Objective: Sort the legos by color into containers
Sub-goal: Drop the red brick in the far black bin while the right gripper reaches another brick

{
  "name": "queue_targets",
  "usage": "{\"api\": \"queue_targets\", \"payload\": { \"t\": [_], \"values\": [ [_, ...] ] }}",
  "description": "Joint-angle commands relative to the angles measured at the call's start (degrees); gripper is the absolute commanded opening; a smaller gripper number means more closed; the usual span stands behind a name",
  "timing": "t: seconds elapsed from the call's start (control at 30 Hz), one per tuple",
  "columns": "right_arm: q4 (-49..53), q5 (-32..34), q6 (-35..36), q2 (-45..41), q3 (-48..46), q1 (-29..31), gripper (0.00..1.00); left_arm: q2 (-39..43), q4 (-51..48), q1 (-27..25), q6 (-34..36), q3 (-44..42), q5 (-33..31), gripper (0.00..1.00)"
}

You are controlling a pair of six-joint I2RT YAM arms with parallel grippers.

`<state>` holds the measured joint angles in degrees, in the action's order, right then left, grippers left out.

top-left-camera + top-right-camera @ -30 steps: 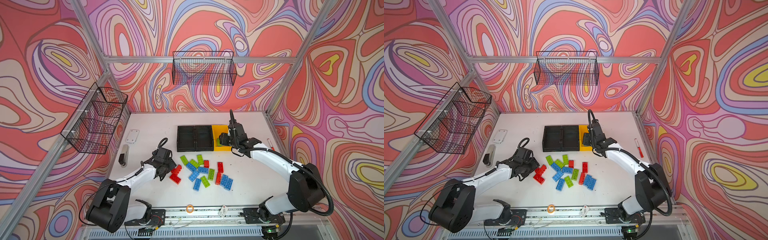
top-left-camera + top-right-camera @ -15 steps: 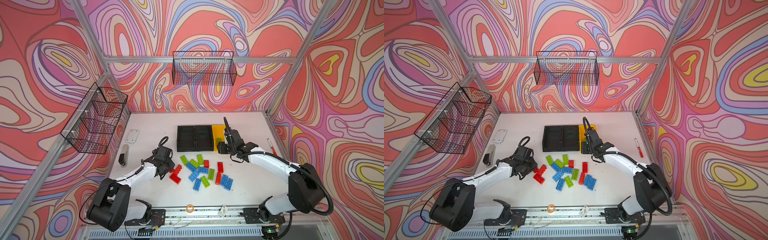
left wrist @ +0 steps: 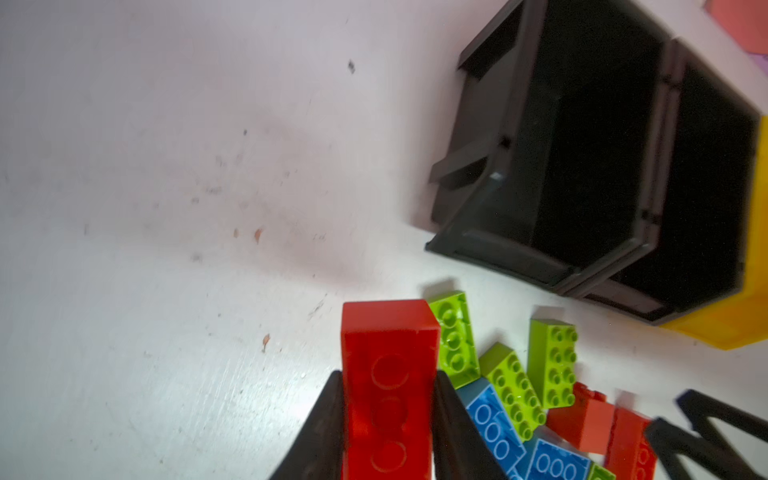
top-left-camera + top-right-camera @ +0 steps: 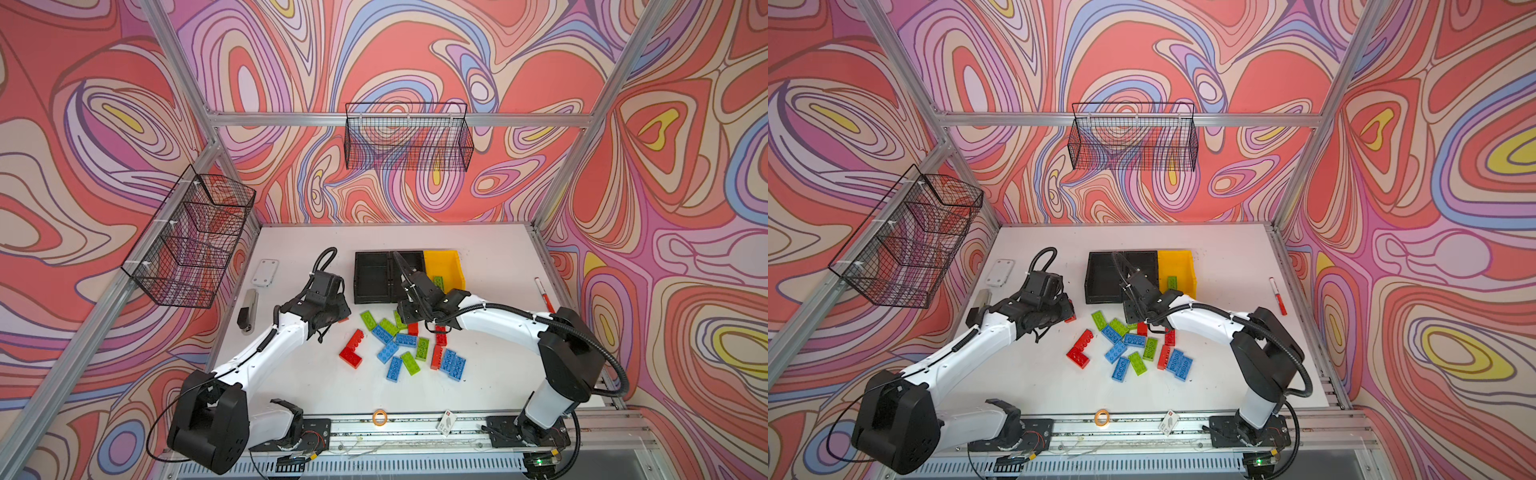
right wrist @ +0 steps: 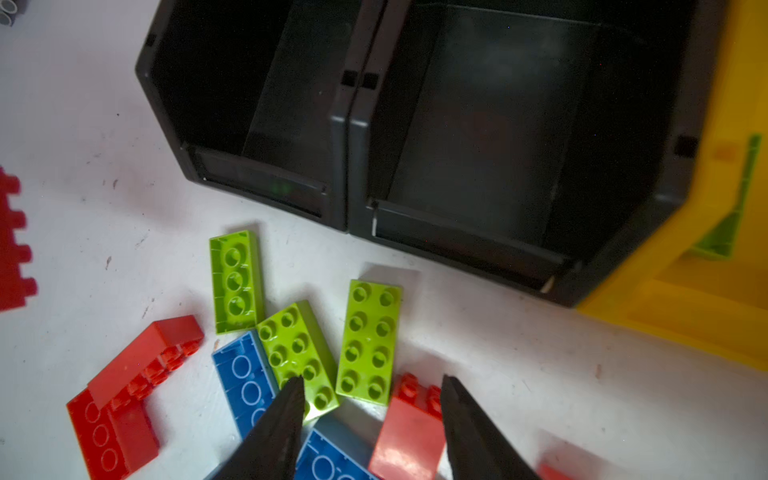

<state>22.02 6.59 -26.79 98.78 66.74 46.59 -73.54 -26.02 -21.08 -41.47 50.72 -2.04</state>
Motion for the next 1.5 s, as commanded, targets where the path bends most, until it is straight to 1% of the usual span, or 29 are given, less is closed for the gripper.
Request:
{"api": "queue_targets", "payload": {
  "t": [0.0, 0.17, 0.23, 0.37, 0.5, 0.73, 0.8, 0.87, 0.93, 1.03, 1.1, 1.17, 1.27, 1.33, 1.47],
  "values": [
    [0.8, 0.6, -2.8, 1.6, 1.0, 1.6, 0.57, -3.8, -3.1, -0.4, 7.2, 7.7, -0.6, 0.3],
    [-3.5, -0.7, -7.4, 0.5, -2.0, 2.6, 0.64, -14.6, -2.8, -0.4, 11.4, 20.1, 0.7, 0.3],
    [-3.7, 0.5, -9.0, -1.3, -3.6, 2.9, 0.64, -19.4, -3.0, -0.6, 12.5, 24.5, 2.3, 0.3],
    [-2.7, 3.4, -10.7, -6.9, -7.7, 3.0, 0.65, -27.4, -4.0, -1.5, 14.0, 31.7, 2.4, 0.3],
    [-0.2, 5.5, -11.5, -10.1, -10.0, 2.9, 0.65, -33.0, -5.0, -2.3, 15.6, 36.5, 2.3, 0.33],
    [-0.4, 7.2, -14.2, -13.5, -13.6, 2.9, 0.65, -40.2, -6.1, -3.0, 17.2, 41.7, 0.3, 0.39],
    [-0.2, 7.5, -14.3, -13.9, -13.9, 3.0, 0.65, -41.6, -6.4, -3.1, 17.2, 42.7, -0.1, 0.42],
    [0.2, 7.7, -14.2, -14.2, -13.9, 2.8, 0.65, -42.7, -6.4, -3.1, 17.3, 43.5, -0.7, 0.49],
    [0.6, 8.0, -14.1, -14.3, -13.7, 2.9, 0.65, -43.4, -6.5, -3.1, 17.4, 43.9, -1.5, 0.59],
    [1.0, 8.4, -13.9, -14.3, -13.5, 2.9, 0.65, -43.2, -7.3, -3.1, 17.5, 44.6, -2.5, 0.64],
    [1.2, 8.5, -13.3, -13.7, -13.2, 2.9, 0.65, -41.6, -7.5, -3.0, 17.5, 44.5, -3.3, 0.65],
    [2.0, 8.4, -12.5, -12.1, -12.1, 2.9, 0.65, -38.6, -7.0, -3.1, 18.0, 43.5, -4.1, 0.67],
    [3.1, 7.7, -10.1, -8.6, -8.8, 2.9, 0.65, -32.9, -5.2, -3.1, 20.7, 40.2, -5.3, 0.7],
    [4.3, 8.1, -8.9, -6.3, -6.1, 3.0, 0.66, -28.4, -5.0, -3.1, 22.4, 37.4, -7.5, 0.71],
    [3.2, 8.3, -7.4, -3.9, -4.1, 3.0, 0.67, -19.3, -5.0, -3.0, 23.7, 30.8, -11.3, 0.73]
  ]
}}
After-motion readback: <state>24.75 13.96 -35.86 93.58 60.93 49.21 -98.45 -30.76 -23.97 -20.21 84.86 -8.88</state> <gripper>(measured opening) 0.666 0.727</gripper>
